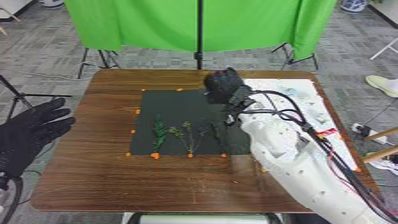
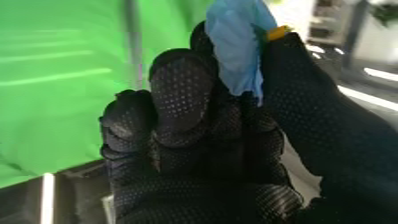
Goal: Arrange flowers
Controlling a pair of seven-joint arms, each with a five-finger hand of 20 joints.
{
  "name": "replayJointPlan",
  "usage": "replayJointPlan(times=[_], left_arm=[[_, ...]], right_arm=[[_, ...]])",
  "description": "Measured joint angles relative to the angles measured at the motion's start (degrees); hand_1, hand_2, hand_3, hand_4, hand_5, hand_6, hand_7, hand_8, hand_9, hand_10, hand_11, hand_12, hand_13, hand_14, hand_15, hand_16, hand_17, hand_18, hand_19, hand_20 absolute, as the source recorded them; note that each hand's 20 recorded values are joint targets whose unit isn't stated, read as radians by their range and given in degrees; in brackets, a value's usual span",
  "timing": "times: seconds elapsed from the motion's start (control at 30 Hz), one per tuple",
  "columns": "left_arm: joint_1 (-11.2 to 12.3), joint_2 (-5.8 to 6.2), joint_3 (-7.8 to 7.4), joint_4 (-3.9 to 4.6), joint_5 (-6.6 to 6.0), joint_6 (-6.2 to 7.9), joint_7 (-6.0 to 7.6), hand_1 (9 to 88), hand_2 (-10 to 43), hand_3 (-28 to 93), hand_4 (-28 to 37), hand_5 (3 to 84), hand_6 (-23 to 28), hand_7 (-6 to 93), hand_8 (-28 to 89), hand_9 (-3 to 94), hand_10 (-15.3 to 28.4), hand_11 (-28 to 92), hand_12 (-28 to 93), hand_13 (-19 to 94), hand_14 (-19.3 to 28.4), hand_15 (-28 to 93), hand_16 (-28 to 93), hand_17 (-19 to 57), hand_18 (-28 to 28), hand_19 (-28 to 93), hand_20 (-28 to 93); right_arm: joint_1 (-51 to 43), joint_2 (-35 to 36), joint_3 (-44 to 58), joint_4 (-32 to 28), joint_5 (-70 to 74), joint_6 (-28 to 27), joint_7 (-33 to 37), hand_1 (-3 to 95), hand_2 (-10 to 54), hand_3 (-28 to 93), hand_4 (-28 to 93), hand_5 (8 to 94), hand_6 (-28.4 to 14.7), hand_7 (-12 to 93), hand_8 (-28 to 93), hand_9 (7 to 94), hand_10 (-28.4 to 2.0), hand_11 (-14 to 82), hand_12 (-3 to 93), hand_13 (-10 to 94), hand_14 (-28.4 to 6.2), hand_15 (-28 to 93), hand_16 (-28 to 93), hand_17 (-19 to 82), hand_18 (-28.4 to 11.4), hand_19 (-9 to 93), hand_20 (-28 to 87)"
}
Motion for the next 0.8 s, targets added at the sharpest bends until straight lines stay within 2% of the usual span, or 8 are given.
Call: replayJointPlan(times=[0.3,0.47,0.63,0.8], left_arm=[[-1.7,1.39,2.43,1.12,-0.05,0.30,0.04,25.6,0.2,72,-25.4,35.3,3.3,20.0,-11,30.1,12.3,27,15,23,15.5,41,-3,-8.4,22.0,48,8],[-3.2,3.11,4.16,2.02,-0.26,0.79,-0.04,25.6,0.2,72,-25.4,35.5,3.5,20.1,-11,30.3,12.3,27,15,24,15.5,41,-3,-8.3,22.0,48,8],[-5.7,4.90,5.44,2.95,-0.41,0.74,-1.11,25.6,0.2,72,-25.4,35.5,3.5,20.1,-11,30.3,12.3,27,15,24,15.4,41,-3,-8.3,22.0,48,8],[-7.4,5.35,5.97,3.18,-0.42,0.52,-2.19,25.6,0.2,72,-25.5,35.5,3.4,20.1,-11,30.4,12.4,27,15,24,15.5,41,-3,-8.3,22.0,48,8]], right_arm=[[2.5,-12.9,-5.9,4.3,-4.8,-4.7,-3.5,48.4,-9.5,85,-28,68.0,-0.5,59,-22,81.9,-4.6,25.6,45.6,73,-2.0,60,39,34,-16.8,89,45],[1.8,-17.3,-8.9,7.1,-5.8,-5.4,-3.4,49.3,-9.5,83,-28,69.7,0.2,56,-22,82.9,-4.0,23.3,44.2,73,-2.0,60,39,34,-16.8,89,46],[0.1,-19.9,-9.5,8.7,-8.3,-5.6,-2.9,50.0,-9.5,82,-28,71.3,0.7,53,-21,84.0,-3.7,21.5,43.2,73,-2.0,62,38,34,-16.8,89,46],[-0.7,-21.0,-10.3,10.4,-10.6,-5.4,-2.2,50.1,-9.5,81,-28,71.4,0.9,52,-20,84.5,-3.4,19.9,43.3,73,-2.0,62,38,34,-16.7,89,46]])
